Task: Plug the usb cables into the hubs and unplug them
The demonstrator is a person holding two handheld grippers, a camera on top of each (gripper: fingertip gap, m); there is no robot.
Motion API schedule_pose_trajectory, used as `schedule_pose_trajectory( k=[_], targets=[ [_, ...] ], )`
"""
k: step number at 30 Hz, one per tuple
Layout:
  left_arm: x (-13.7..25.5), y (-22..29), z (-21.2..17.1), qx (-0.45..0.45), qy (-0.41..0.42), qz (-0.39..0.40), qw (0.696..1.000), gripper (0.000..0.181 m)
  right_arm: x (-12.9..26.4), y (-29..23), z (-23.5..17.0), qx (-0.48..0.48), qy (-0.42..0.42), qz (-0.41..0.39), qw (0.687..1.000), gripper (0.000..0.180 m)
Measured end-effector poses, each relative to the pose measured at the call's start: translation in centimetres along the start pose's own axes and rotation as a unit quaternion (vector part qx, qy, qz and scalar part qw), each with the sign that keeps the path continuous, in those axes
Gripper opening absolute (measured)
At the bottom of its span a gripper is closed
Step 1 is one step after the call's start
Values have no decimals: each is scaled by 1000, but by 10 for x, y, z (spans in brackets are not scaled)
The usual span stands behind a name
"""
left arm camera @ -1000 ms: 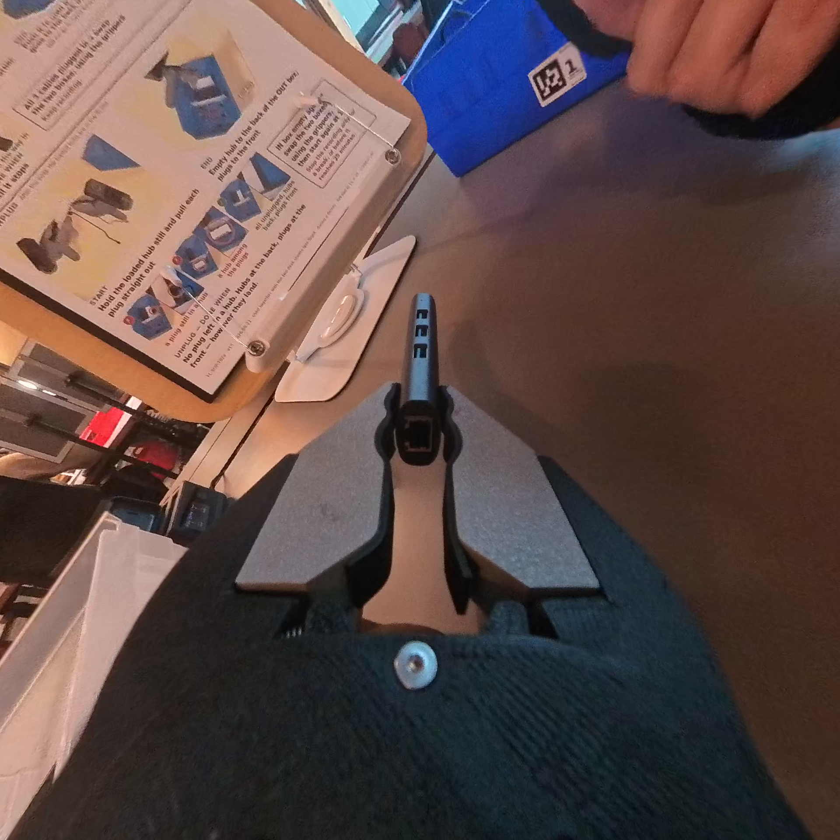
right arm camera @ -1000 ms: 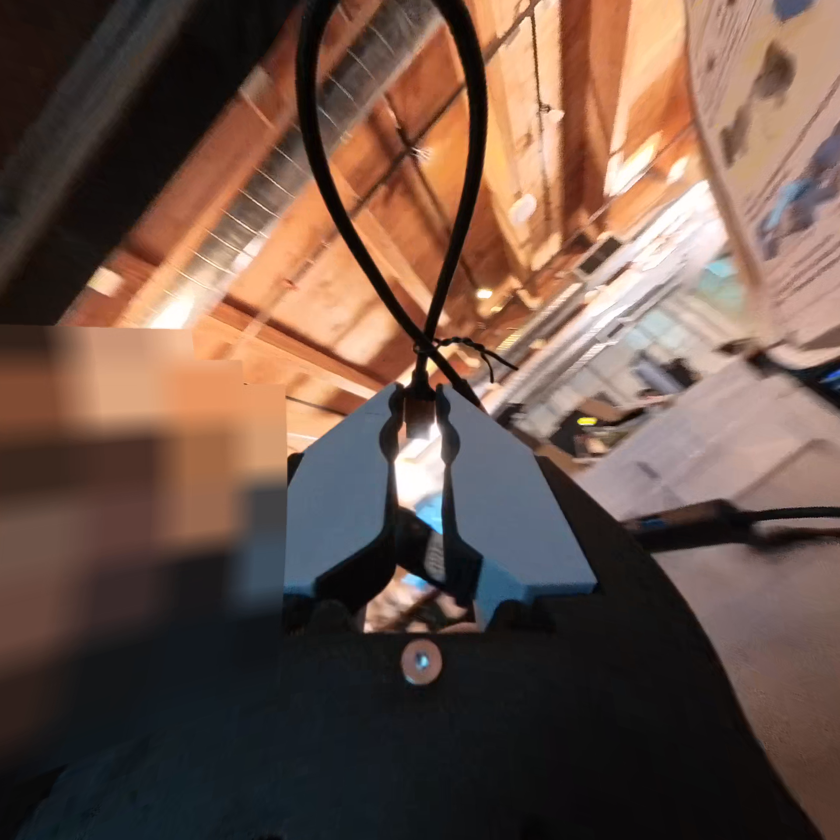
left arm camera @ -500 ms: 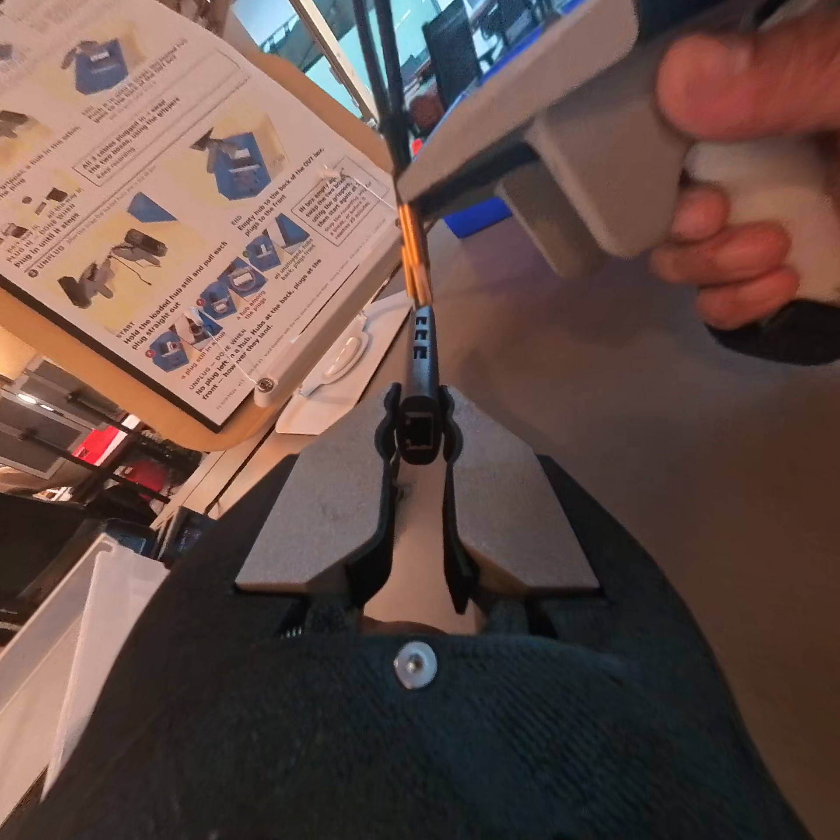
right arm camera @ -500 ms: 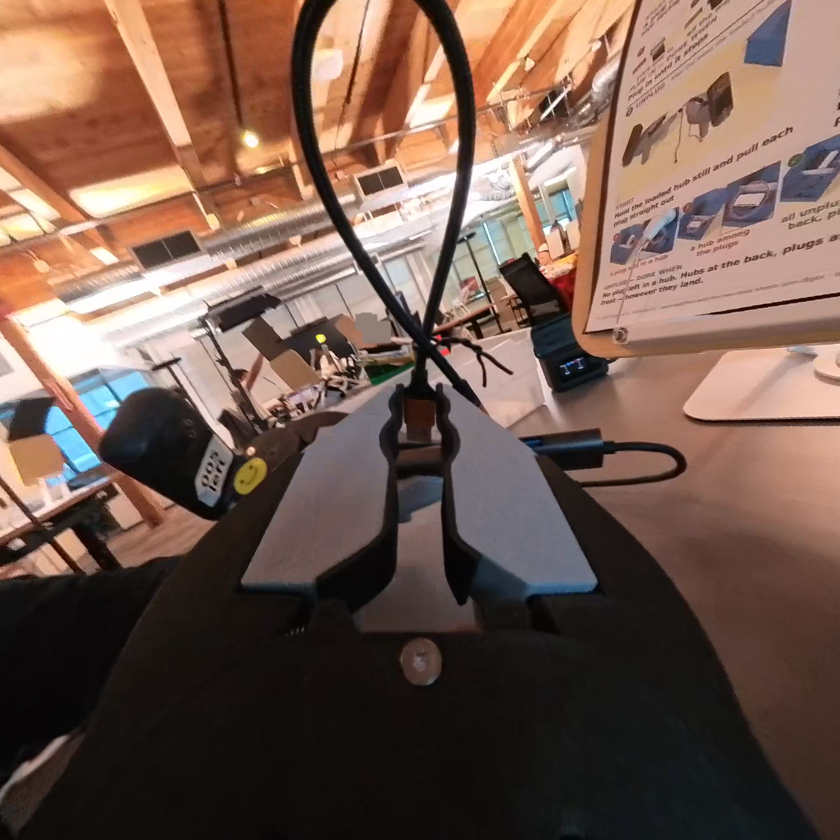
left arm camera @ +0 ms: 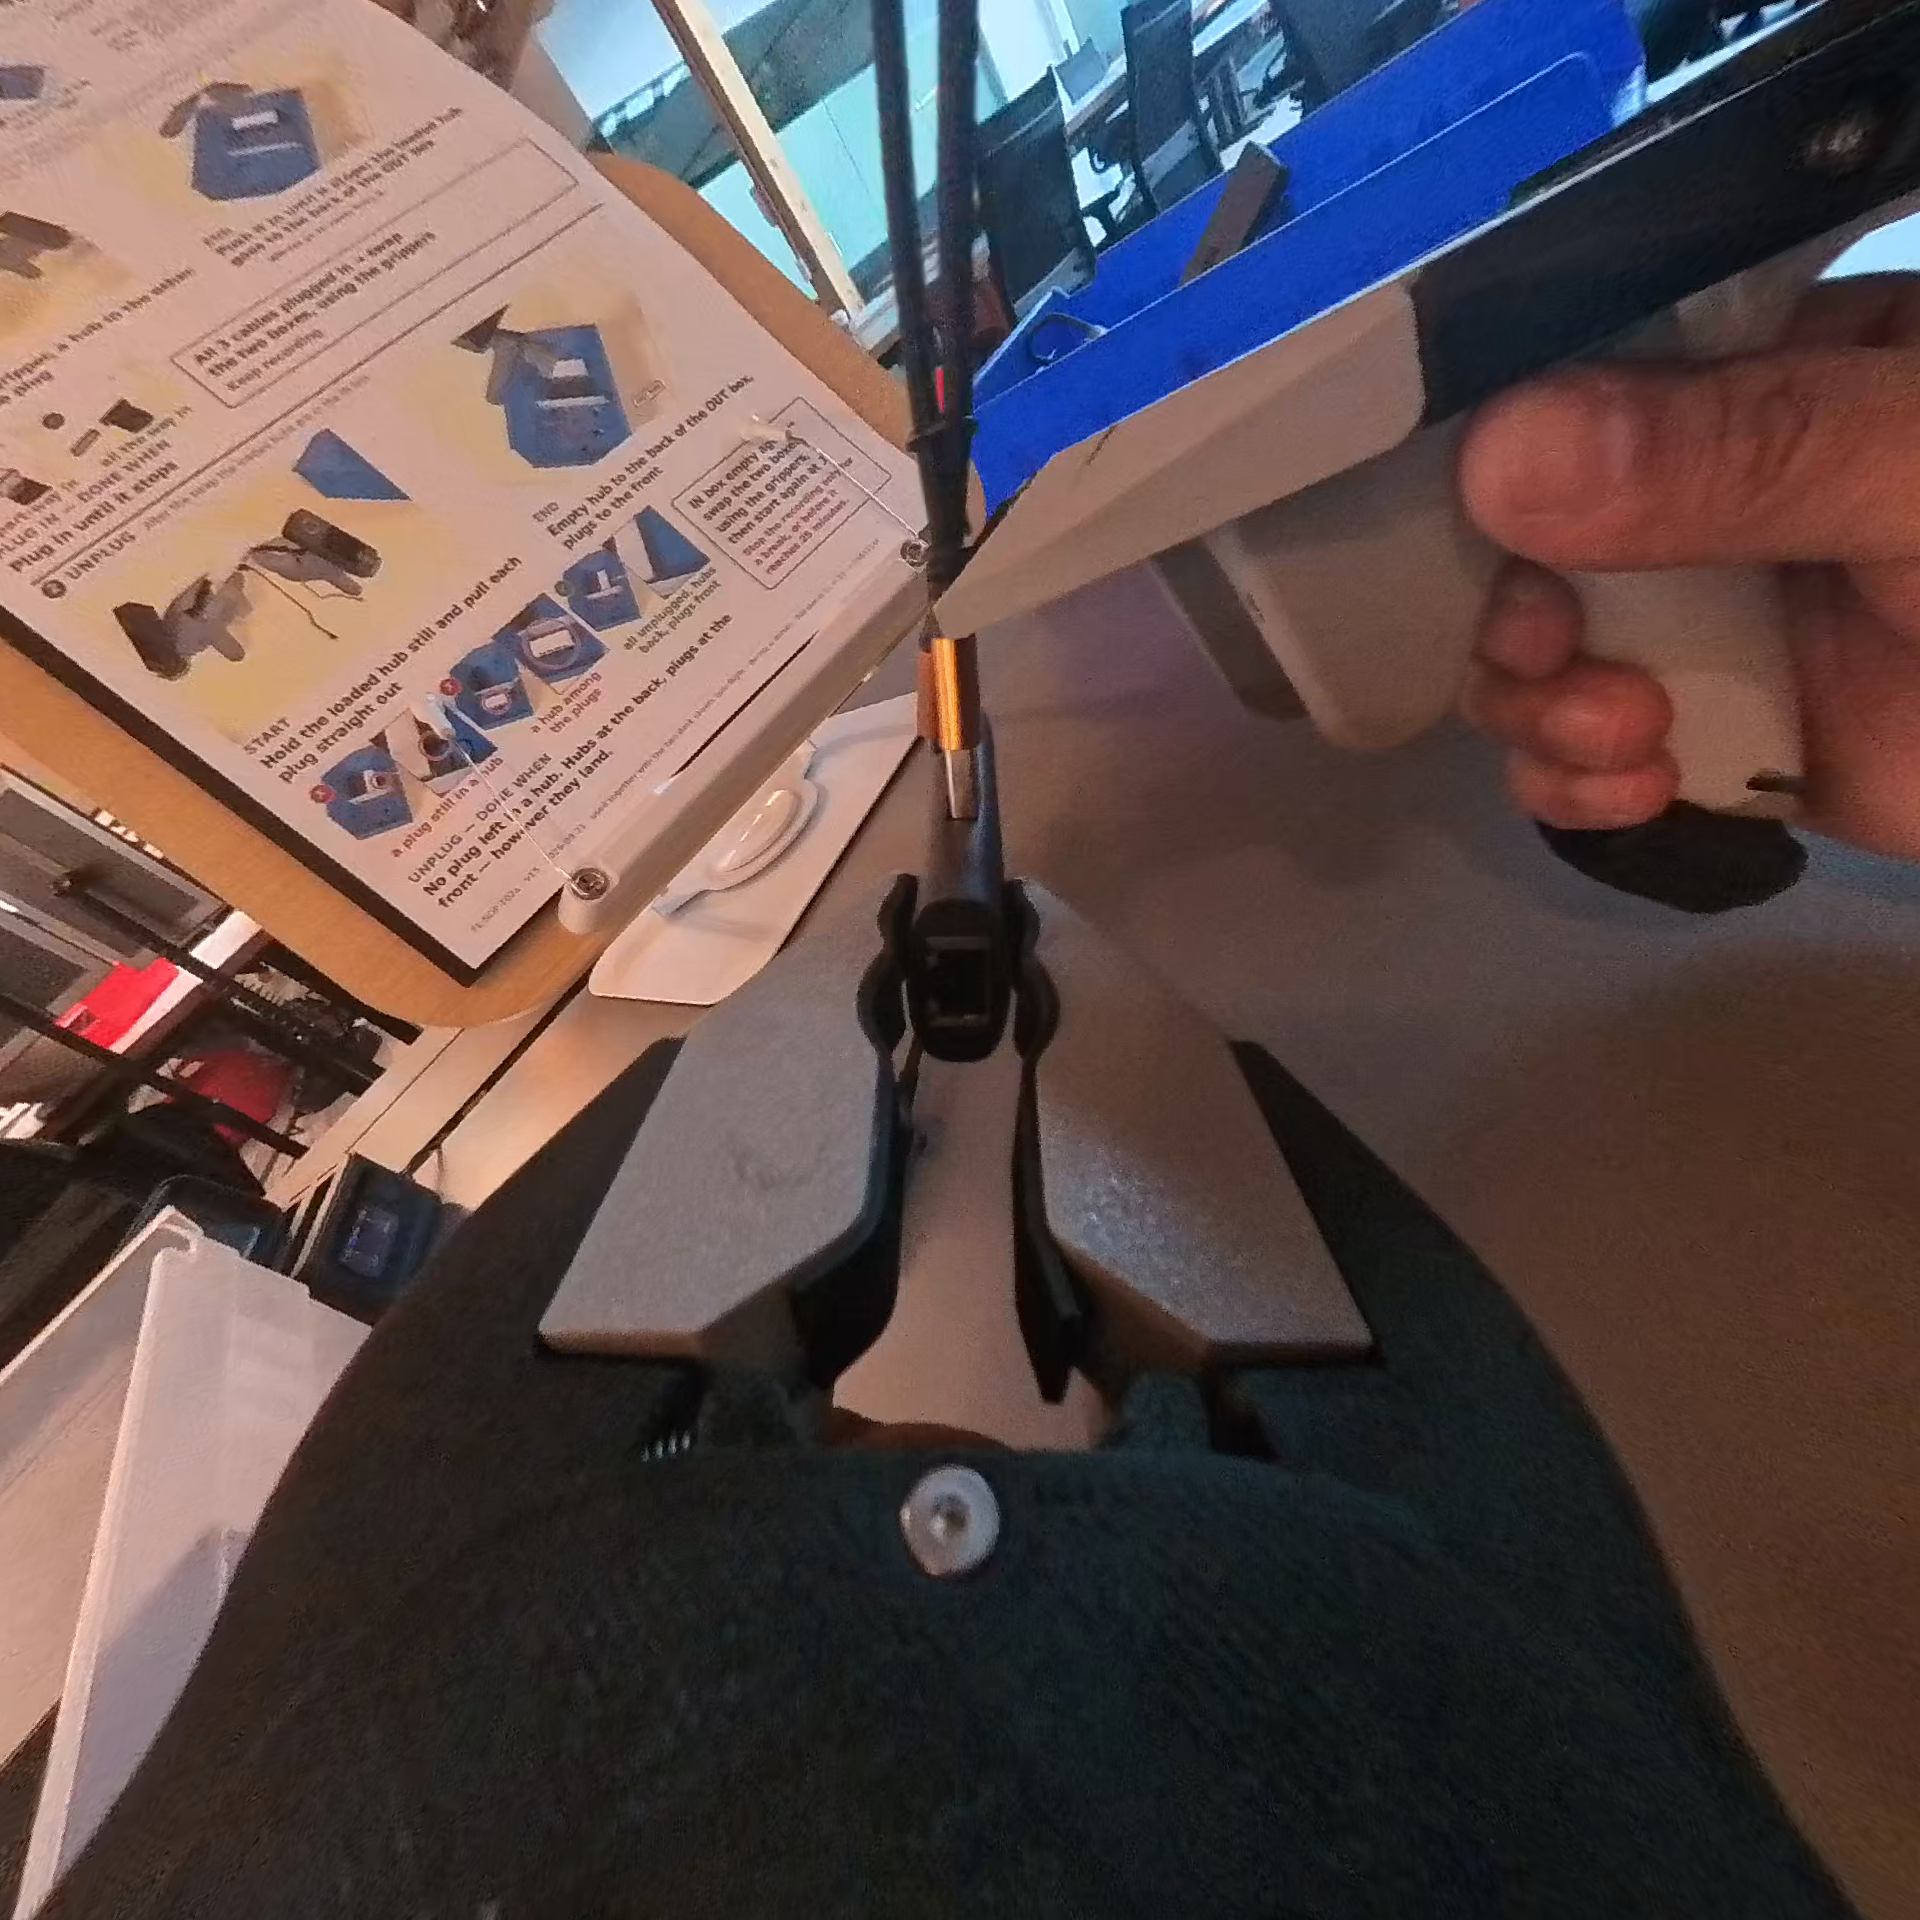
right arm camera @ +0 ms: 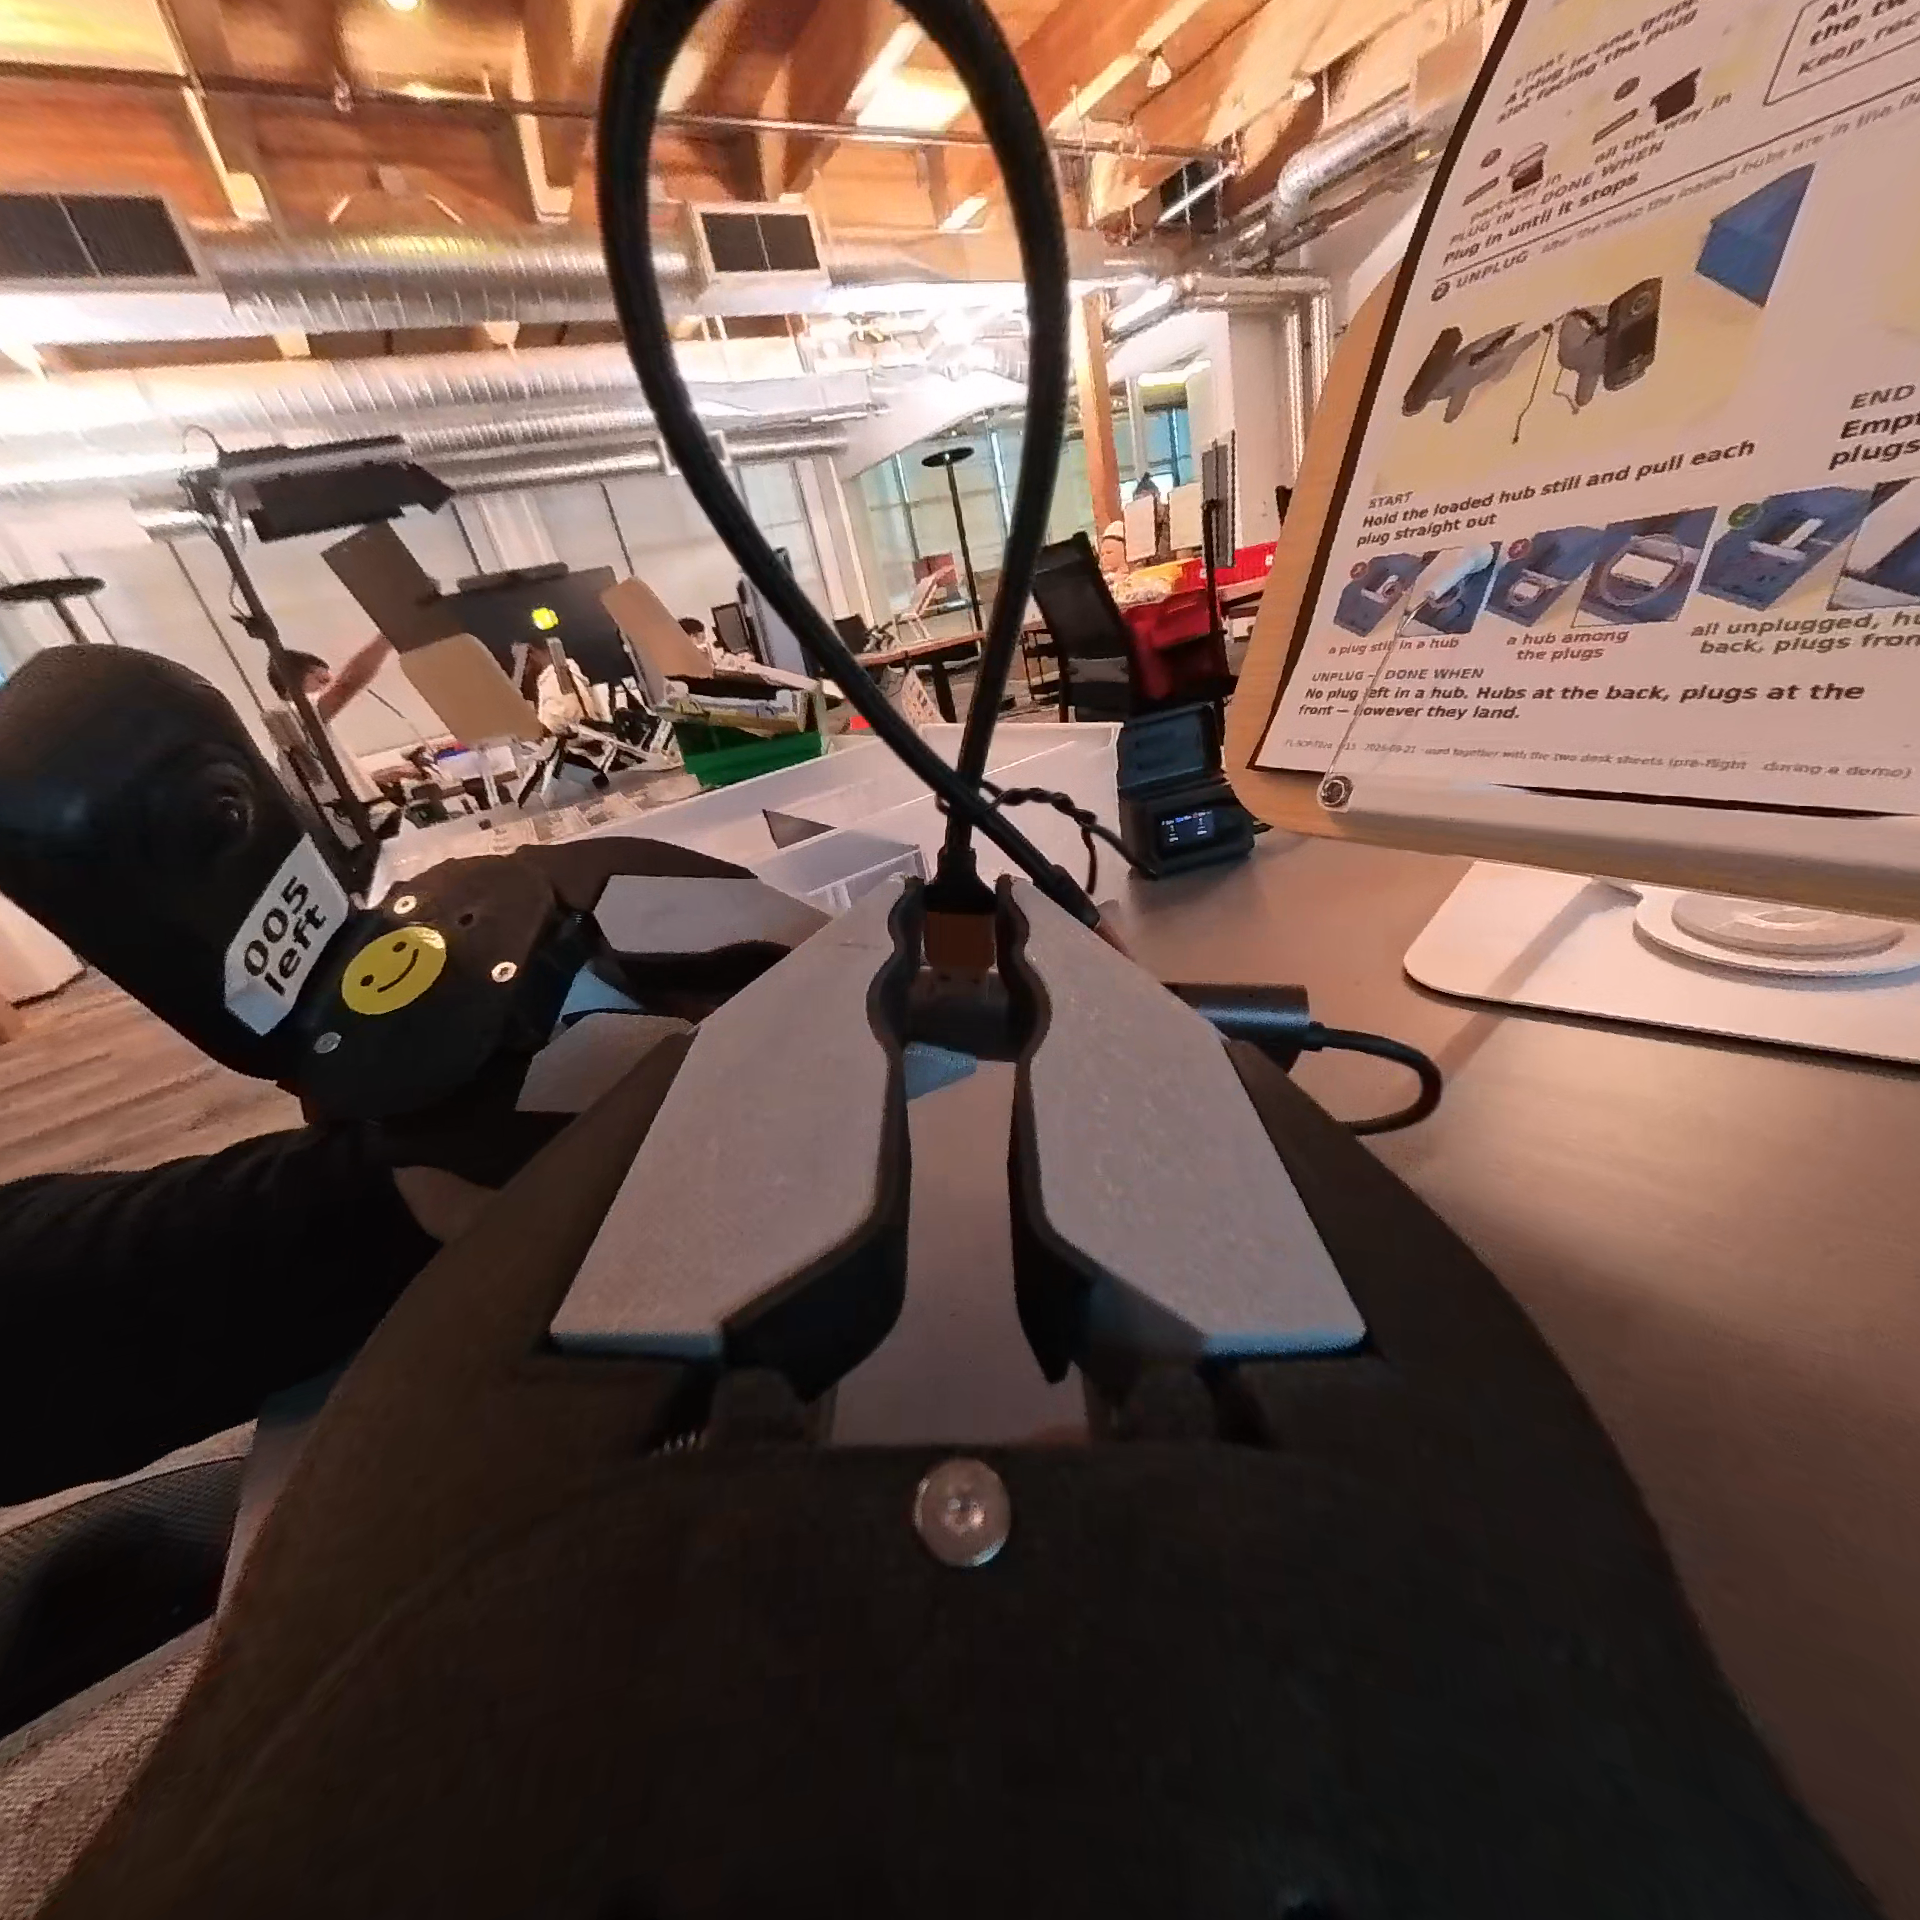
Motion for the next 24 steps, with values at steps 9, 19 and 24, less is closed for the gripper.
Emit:
schedule_pose_trajectory(
  k=[9, 19, 24],
  targets=[
    [4, -2, 5, 28, 16, -7, 999, 14, 5, -5, 3, 32, 2, 1, 1000, 11],
    [4, 1, 2, -12, 7, 3, 1000, 14, 4, 0, -4, 9, -11, 0, 1000, 11],
    [5, -4, 4, 22, 16, -1, 1000, 14, 8, -3, -6, 2, -12, 9, 1000, 11]
  ],
)
Point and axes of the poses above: each gripper's, where its closed fingertips meet, x back along the fingers, z out of its top, y = z × x across the jaws, the point moved 3 cm from there along x, back along the fingers, and after that the axes turned 11 degrees about x, right-handed, at the moved point
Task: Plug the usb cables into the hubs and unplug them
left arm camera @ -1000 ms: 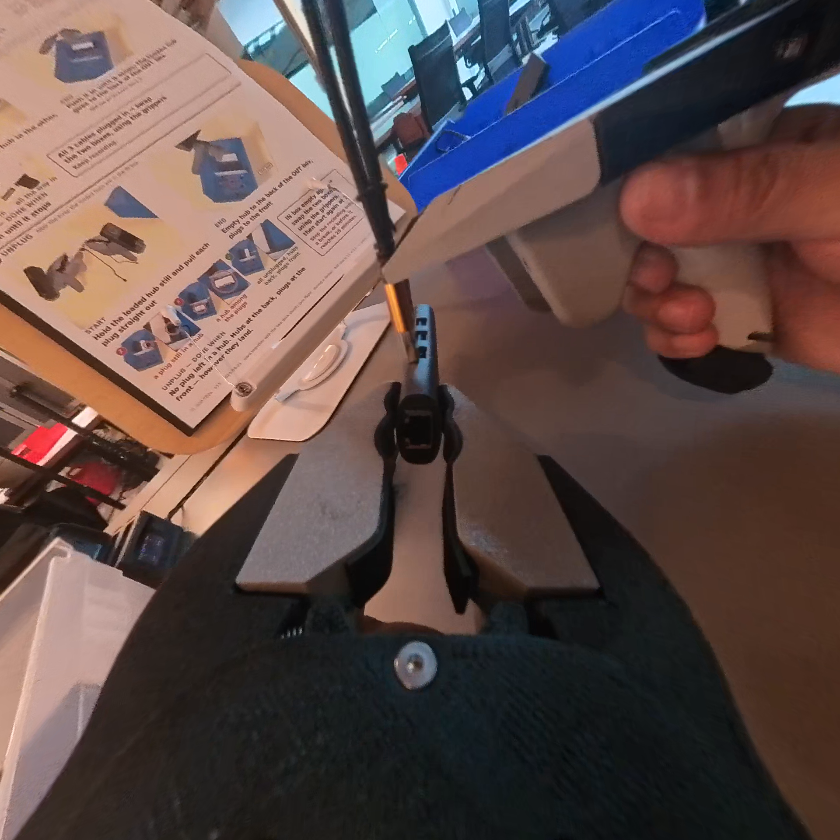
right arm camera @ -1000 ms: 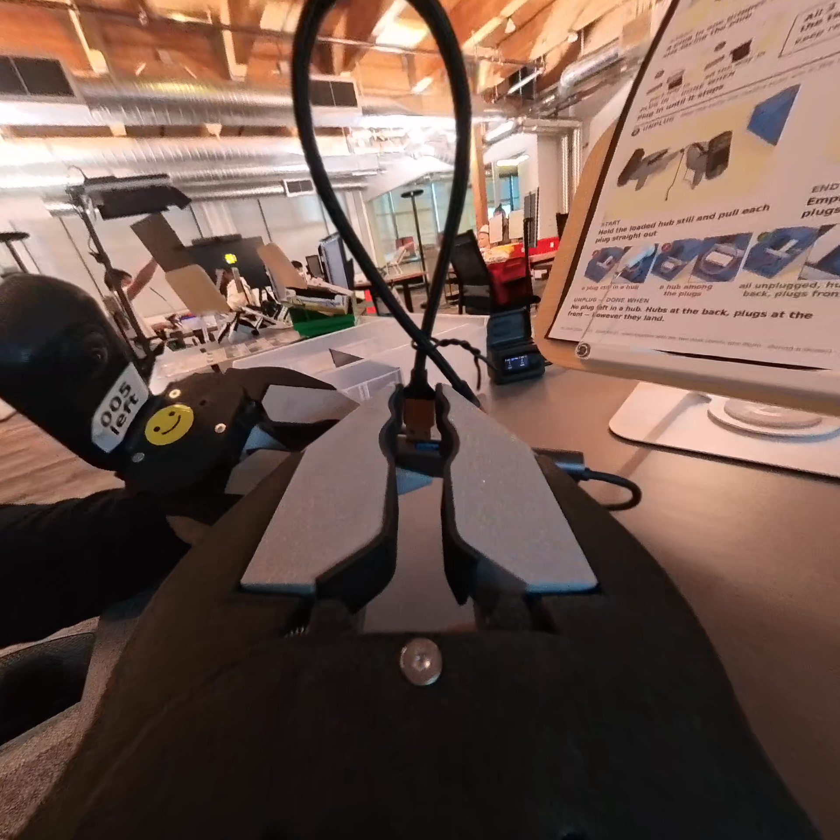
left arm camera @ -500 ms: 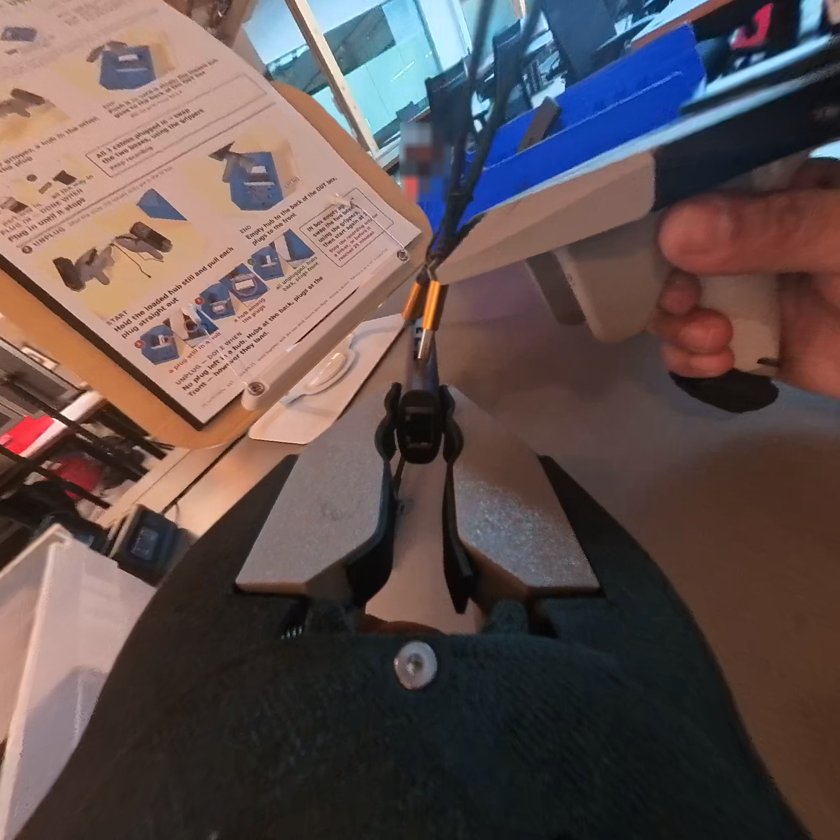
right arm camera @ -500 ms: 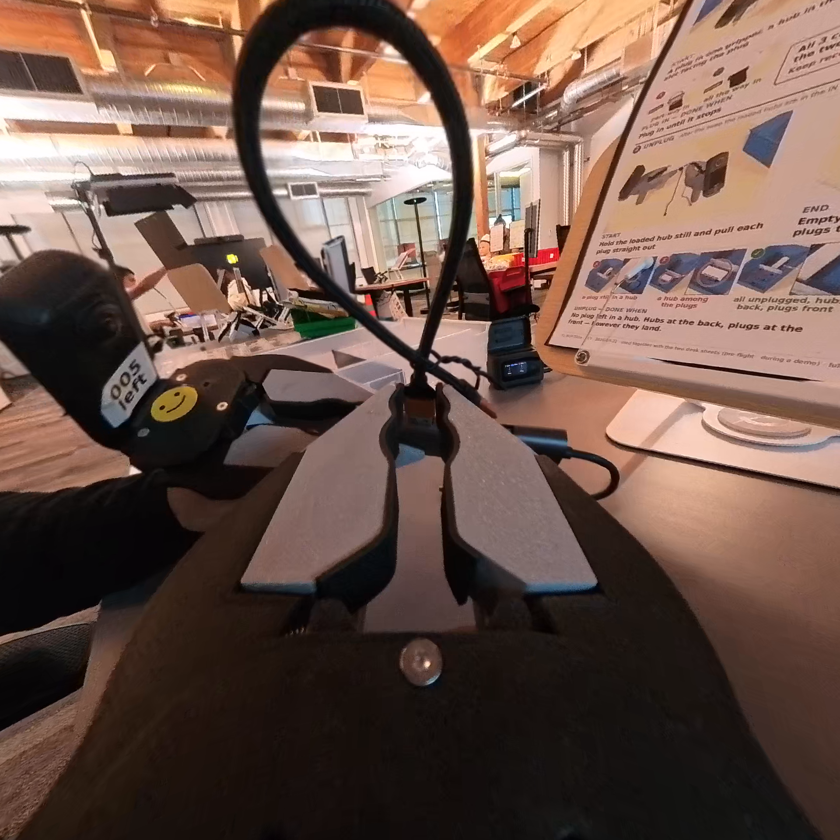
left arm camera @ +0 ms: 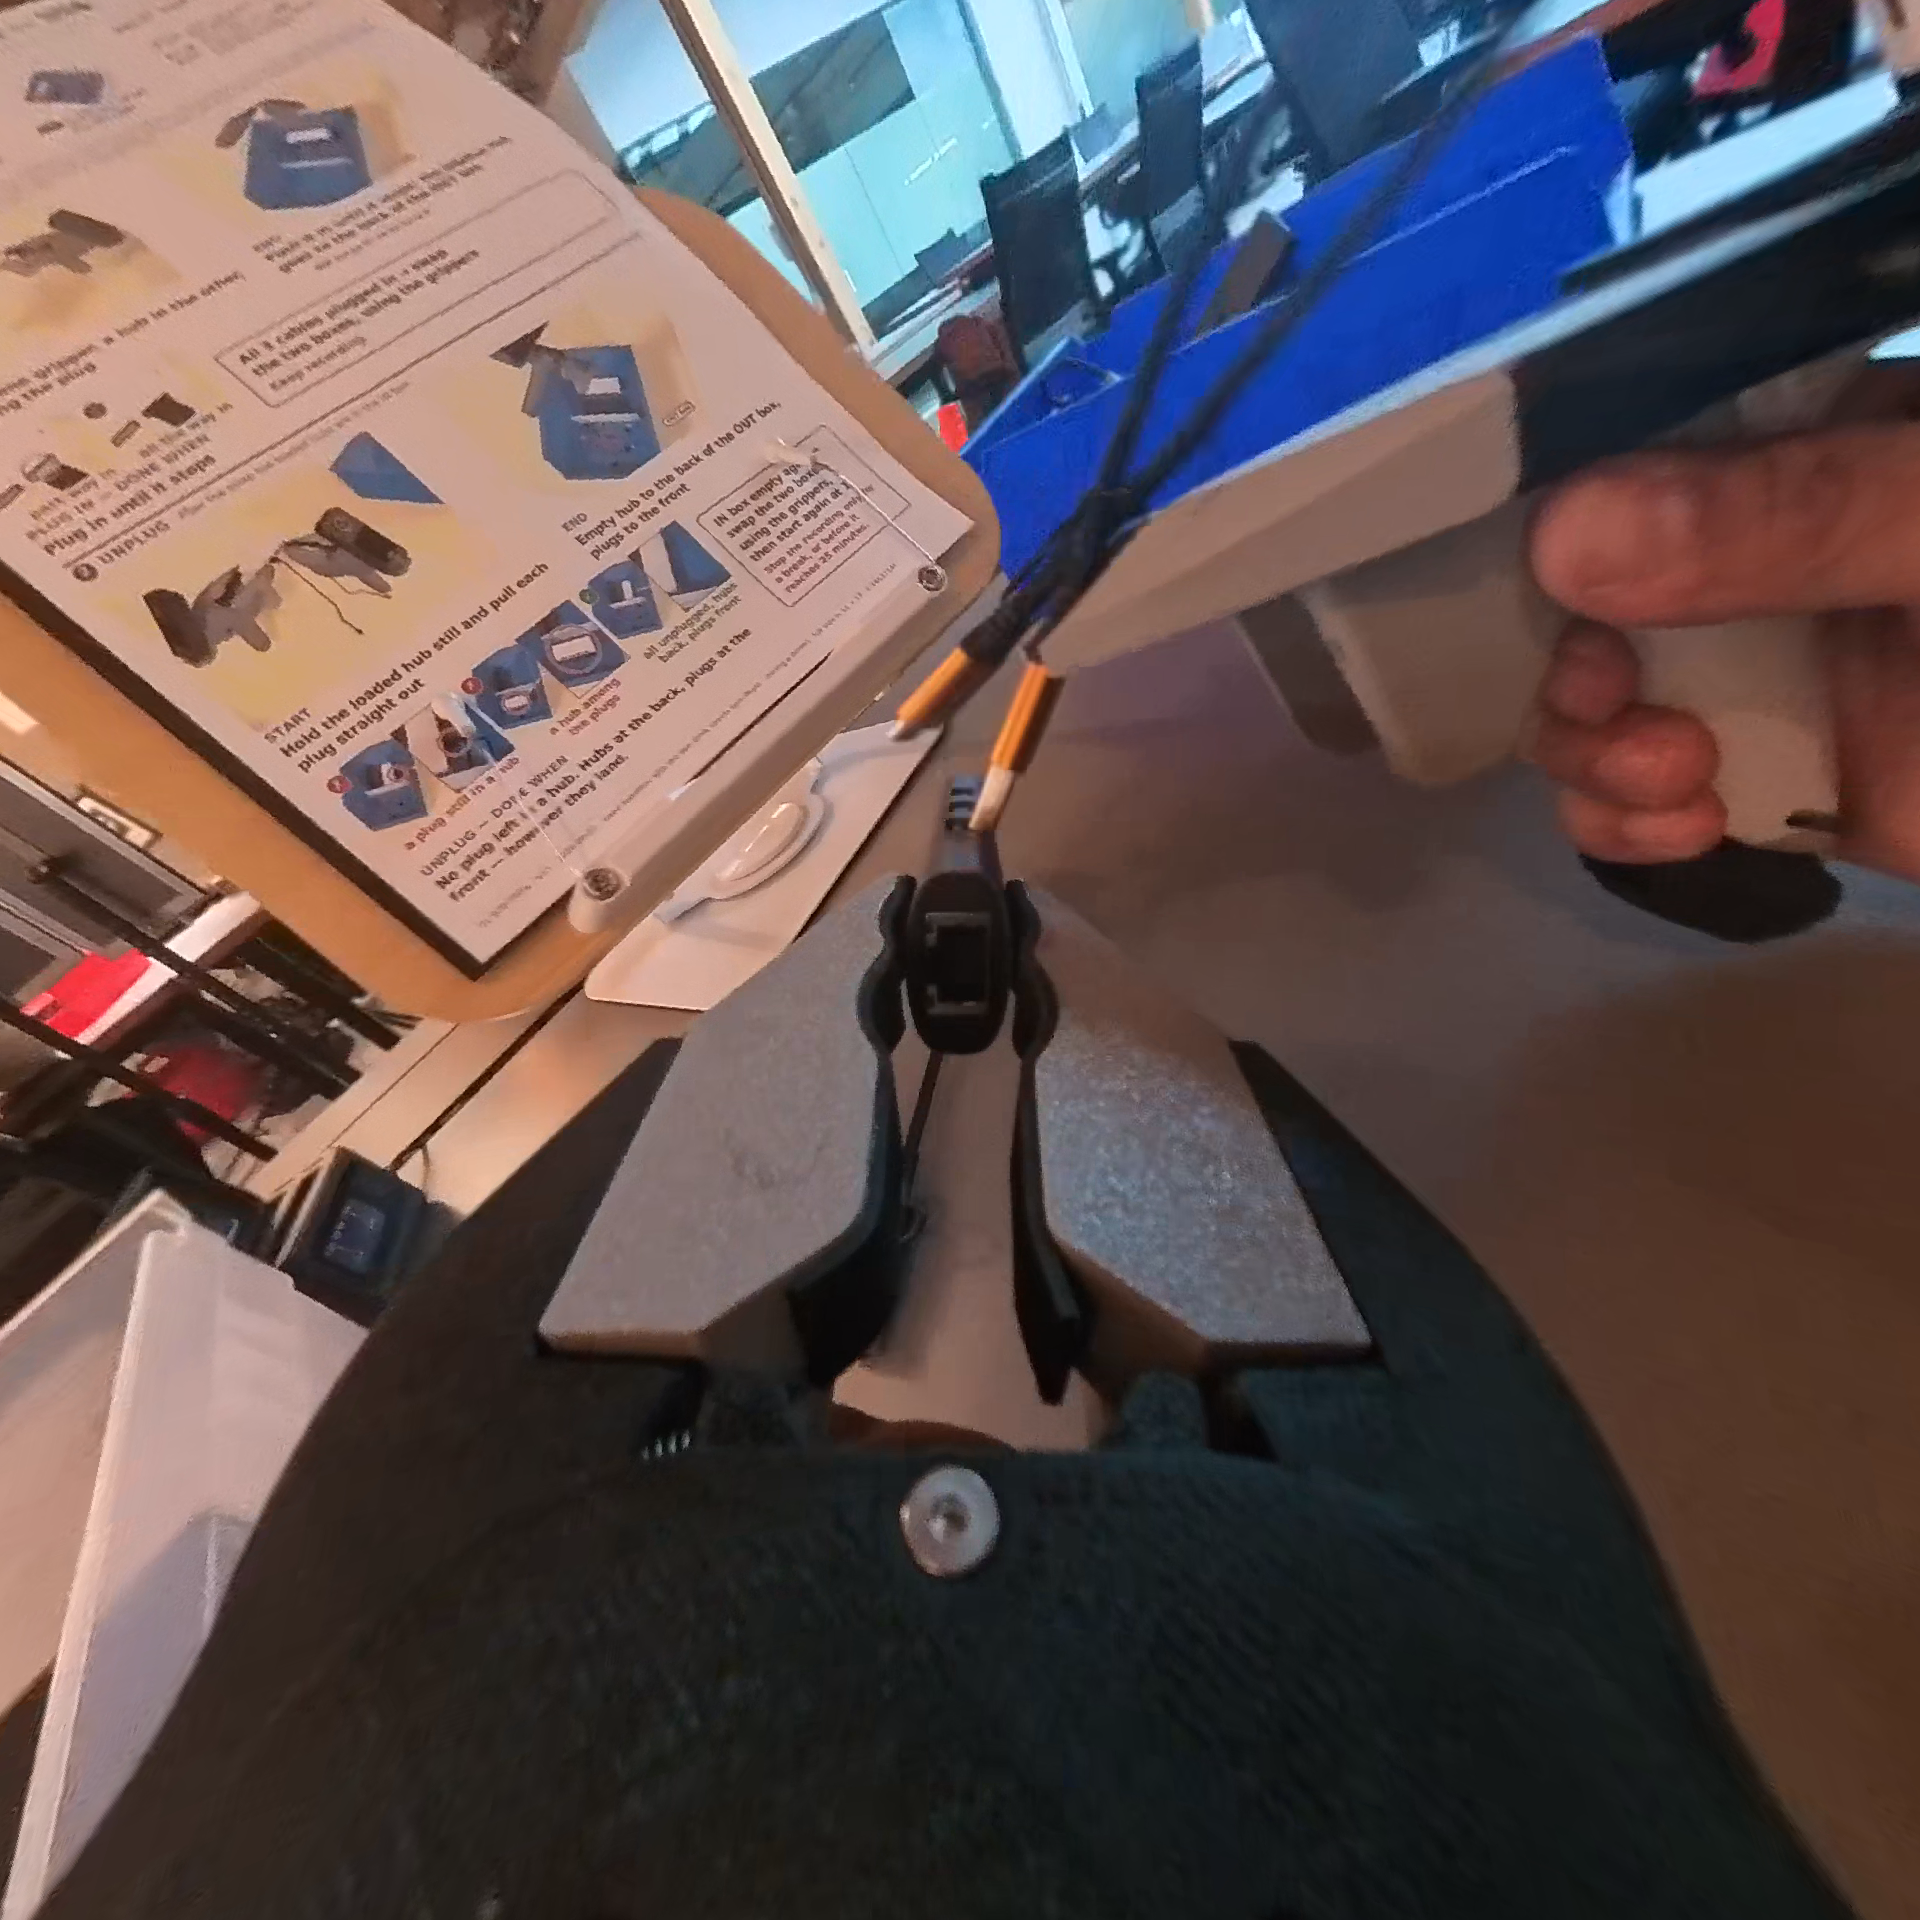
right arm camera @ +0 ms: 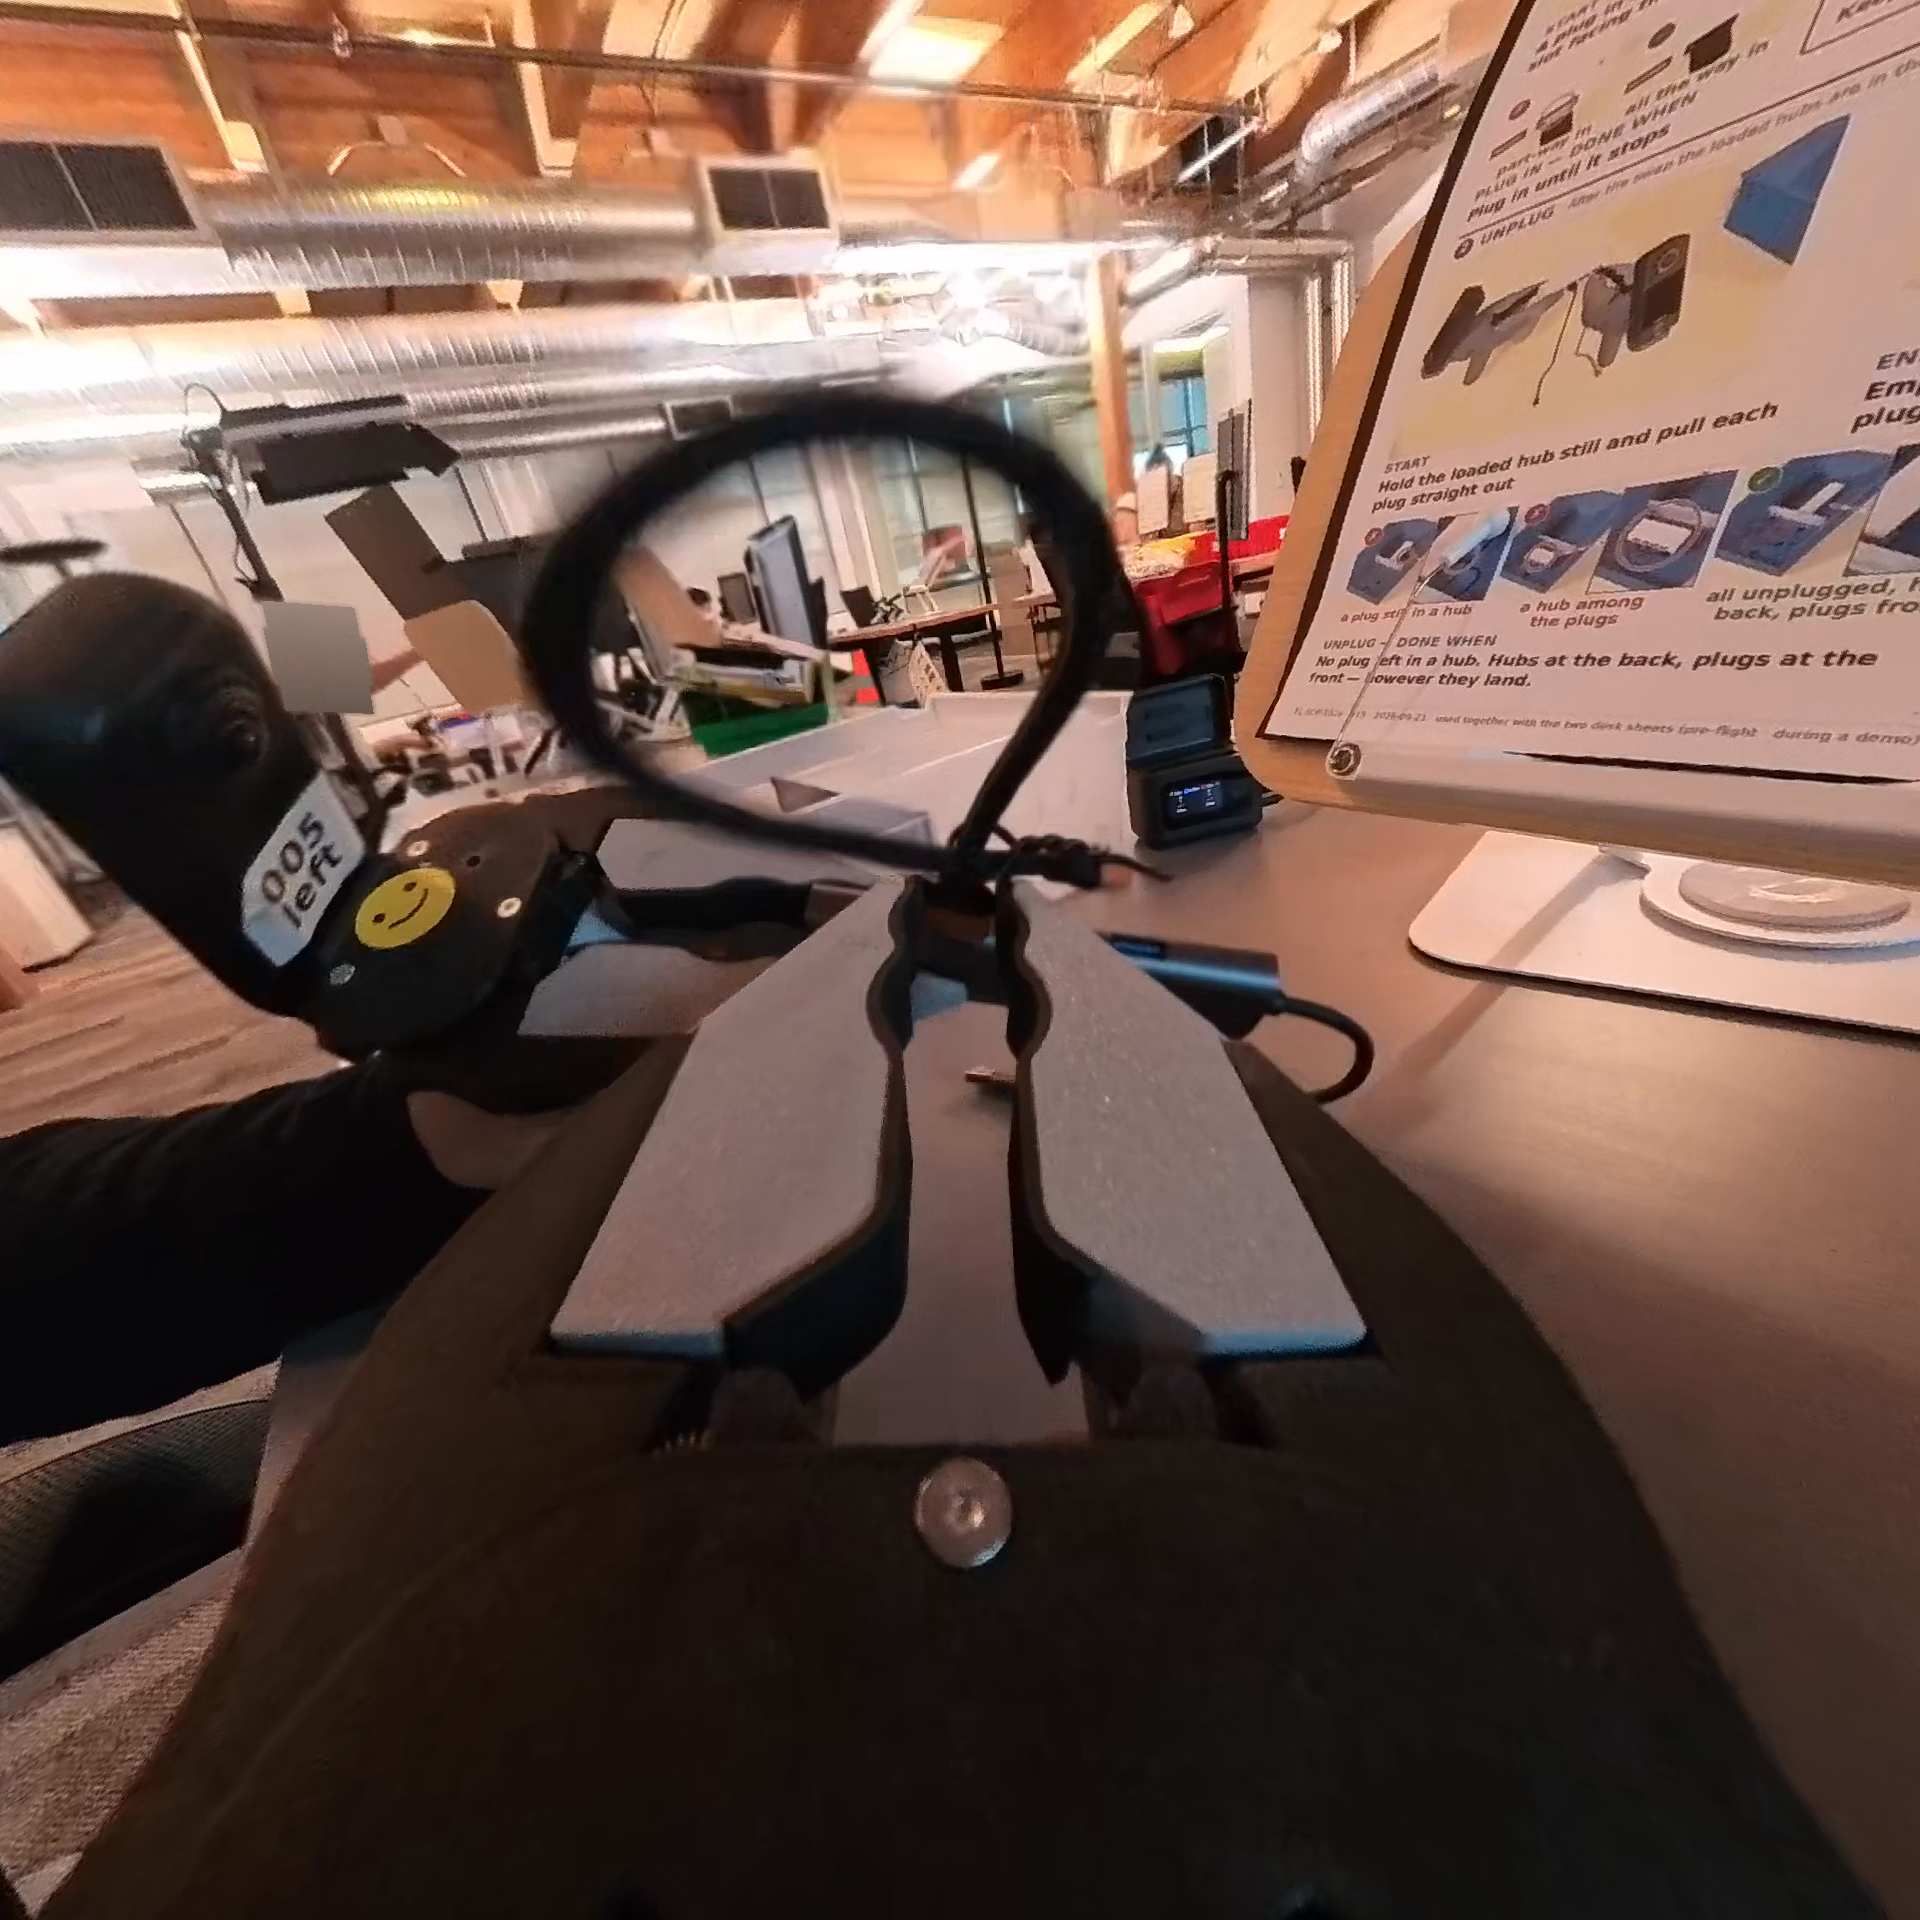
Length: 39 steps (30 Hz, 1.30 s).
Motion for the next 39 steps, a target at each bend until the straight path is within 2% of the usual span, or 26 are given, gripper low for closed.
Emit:
schedule_pose_trajectory(
  k=[17, 39],
  targets=[
    [-3, 12, -4, -51, -16, -9, 999, 14, -2, -1, 6, -2, 21, 2, 1000, 10],
    [0, 7, -2, -43, -9, 2, 999, 14, -1, 3, 0, 4, 0, -9, 1000, 10]
  ],
)
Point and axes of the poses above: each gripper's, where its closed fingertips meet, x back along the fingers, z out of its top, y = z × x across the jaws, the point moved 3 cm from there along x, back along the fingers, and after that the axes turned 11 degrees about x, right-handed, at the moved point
